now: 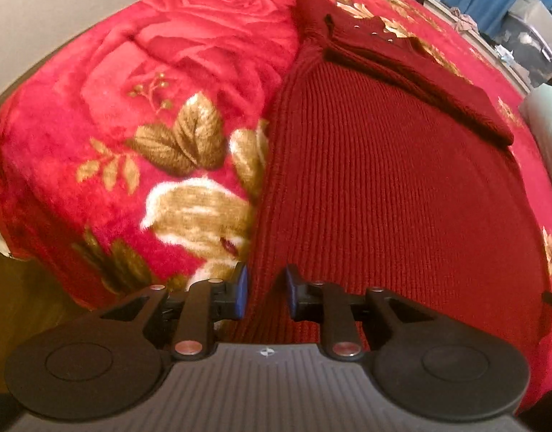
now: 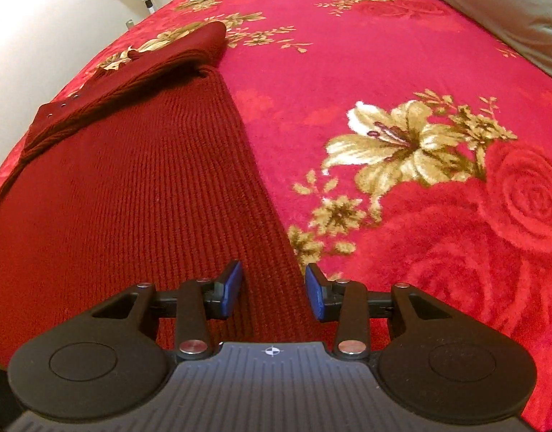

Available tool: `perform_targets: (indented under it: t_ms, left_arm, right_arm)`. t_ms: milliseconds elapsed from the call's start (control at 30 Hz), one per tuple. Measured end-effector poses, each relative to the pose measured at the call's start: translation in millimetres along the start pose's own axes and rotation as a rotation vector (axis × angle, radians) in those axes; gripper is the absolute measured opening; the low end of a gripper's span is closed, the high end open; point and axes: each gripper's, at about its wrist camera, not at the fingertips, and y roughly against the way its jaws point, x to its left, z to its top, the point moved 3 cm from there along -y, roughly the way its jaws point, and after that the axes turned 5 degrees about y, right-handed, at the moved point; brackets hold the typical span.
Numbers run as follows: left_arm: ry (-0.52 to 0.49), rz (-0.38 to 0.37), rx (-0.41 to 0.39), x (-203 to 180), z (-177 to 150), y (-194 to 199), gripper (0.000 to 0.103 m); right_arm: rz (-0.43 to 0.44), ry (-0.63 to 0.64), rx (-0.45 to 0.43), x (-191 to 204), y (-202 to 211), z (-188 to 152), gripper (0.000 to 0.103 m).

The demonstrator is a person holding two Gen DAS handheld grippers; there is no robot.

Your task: Fold small clothes

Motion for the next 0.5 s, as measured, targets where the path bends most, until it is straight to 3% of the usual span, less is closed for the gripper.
perform_targets:
  t_ms: [300, 367, 400, 433, 500]
  left_arm:
    - [0.008, 0.016, 0.019, -8, -21, 6, 0.023]
    - [0.025, -0.021, -0.01, -8, -22, 12, 0.021]
    - [0.037, -0.061, -0.033, -8, -22, 17, 0.014]
    - [0.045, -0.107, -0.059, -8, -22, 24, 0.014]
    - [0.053, -0.165, -0.087, -9, -21, 34, 0.014]
  right_arm:
    - [0.005, 0.001, 0.023, -1, 4, -8, 0.039]
    - [0.01, 0.016, 0.023, 2, 5, -8, 0.029]
    - [0.02, 0.016, 0.015, 4, 7, -8, 0.017]
    - [0.028, 0.01, -0.003, 4, 11, -6, 0.011]
    - [0.078, -0.026, -0.049, 2, 21, -2, 0.01]
